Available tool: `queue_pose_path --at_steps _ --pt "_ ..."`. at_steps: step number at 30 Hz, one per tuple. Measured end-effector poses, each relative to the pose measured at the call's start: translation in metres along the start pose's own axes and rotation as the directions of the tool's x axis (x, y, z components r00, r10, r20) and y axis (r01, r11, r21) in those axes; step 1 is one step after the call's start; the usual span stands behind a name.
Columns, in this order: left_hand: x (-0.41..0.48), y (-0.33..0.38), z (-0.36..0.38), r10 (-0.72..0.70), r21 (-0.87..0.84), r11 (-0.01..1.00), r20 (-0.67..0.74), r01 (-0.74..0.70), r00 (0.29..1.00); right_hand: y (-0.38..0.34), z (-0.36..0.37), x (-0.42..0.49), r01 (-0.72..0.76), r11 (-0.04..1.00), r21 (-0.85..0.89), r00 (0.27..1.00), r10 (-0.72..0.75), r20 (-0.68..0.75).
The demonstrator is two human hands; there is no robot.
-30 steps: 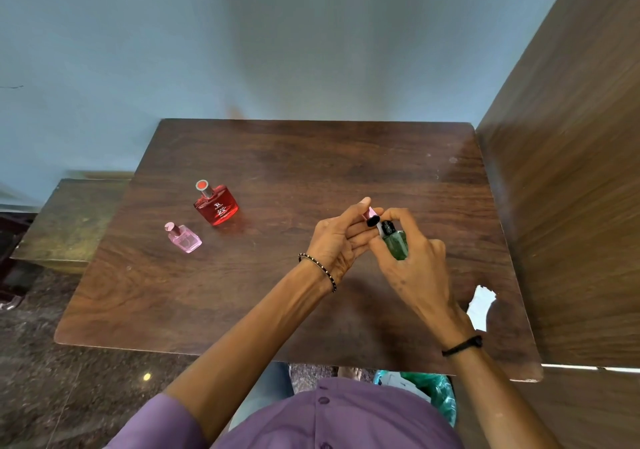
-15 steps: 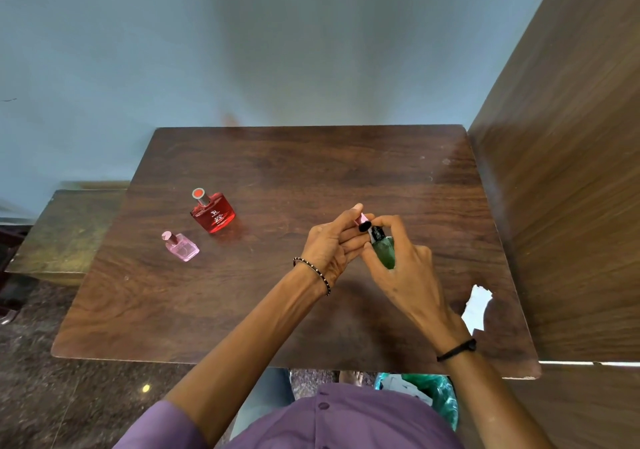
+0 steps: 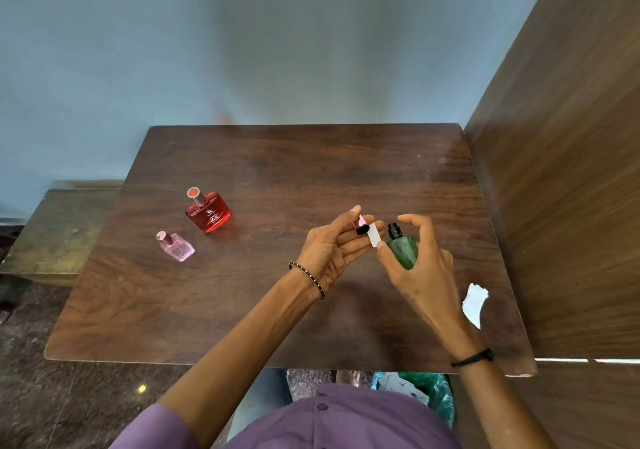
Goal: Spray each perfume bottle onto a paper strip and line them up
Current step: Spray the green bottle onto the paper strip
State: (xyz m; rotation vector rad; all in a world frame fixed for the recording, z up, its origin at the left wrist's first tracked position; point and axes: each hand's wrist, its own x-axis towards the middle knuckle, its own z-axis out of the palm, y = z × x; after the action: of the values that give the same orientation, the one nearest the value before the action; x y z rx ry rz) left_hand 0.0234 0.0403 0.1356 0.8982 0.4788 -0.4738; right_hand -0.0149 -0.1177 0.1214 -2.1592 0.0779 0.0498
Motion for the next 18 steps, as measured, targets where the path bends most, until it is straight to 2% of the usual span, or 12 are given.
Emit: queue_pose_path --at_steps 7,11,13,16,18 --pt "-0.003 -0.001 0.001 0.020 0.056 0.998 0.033 -0.021 0.999 -0.002 0.005 -0.002 0.085 0.996 0.029 0.996 -0.086 0.012" --pt "-0.005 -0.002 -0.001 0.037 0.111 0.993 0.072 -0.045 0.997 0.000 0.010 0.004 -0.025 0.996 0.088 0.998 0.019 0.068" --pt "-0.005 -0.001 -0.003 0.045 0.134 0.990 0.078 -0.055 0.996 -0.003 0.010 0.005 -0.097 0.972 0.214 0.988 0.068 0.141" --pt "-0.005 -0.001 -0.005 0.059 0.159 0.985 0.078 -0.071 0.995 -0.006 0.011 0.006 -0.233 0.857 0.460 0.962 0.133 0.238" --pt "-0.005 0.000 -0.006 0.062 0.160 0.984 0.076 -0.074 0.995 -0.005 0.011 0.007 -0.280 0.807 0.519 0.952 0.163 0.260"
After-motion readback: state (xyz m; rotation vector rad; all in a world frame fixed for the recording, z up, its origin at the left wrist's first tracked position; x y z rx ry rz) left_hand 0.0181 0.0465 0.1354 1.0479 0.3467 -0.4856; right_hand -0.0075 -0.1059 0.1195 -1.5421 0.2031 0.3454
